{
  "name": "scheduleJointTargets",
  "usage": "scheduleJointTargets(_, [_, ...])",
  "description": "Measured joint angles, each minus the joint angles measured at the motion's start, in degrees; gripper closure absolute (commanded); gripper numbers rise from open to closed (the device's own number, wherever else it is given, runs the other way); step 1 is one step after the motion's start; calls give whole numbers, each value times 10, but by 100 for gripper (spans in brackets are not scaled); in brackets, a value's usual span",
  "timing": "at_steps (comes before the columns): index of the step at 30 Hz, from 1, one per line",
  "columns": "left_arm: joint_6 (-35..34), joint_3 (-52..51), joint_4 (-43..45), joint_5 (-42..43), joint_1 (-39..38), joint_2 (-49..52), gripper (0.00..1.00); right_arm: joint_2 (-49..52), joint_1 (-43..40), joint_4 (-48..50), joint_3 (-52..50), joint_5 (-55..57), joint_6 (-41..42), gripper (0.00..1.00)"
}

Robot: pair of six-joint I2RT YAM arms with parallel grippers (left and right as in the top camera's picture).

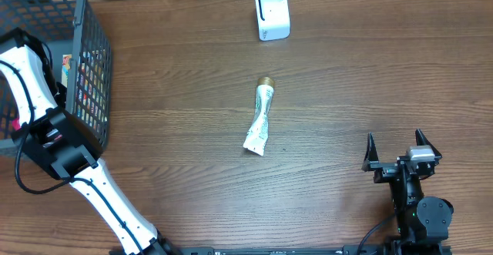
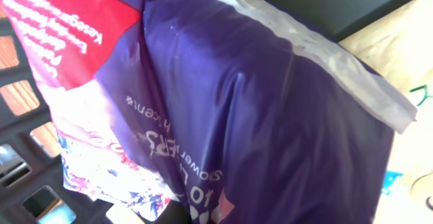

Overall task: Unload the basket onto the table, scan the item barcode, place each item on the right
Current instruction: 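Reach the left gripper into the basket and grasp the purple pouch, then carry the purple pouch to the table beside the tube and release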

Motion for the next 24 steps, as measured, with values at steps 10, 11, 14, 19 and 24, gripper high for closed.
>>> scheduleJointTargets(10, [-109, 19, 16, 19, 1, -155, 96, 0, 0, 0, 0, 0, 0, 0])
scheduleJointTargets(11, [-117, 22, 18, 23, 1, -185, 96, 0, 0, 0, 0, 0, 0, 0])
scheduleJointTargets(14, [-126, 31, 32, 57, 1, -292, 96, 0, 0, 0, 0, 0, 0, 0])
scheduleJointTargets(19, [-93, 38, 52, 177, -16, -413, 96, 0, 0, 0, 0, 0, 0, 0])
scheduleJointTargets(24, [-70, 38, 37, 266, -122, -457, 96, 0, 0, 0, 0, 0, 0, 0])
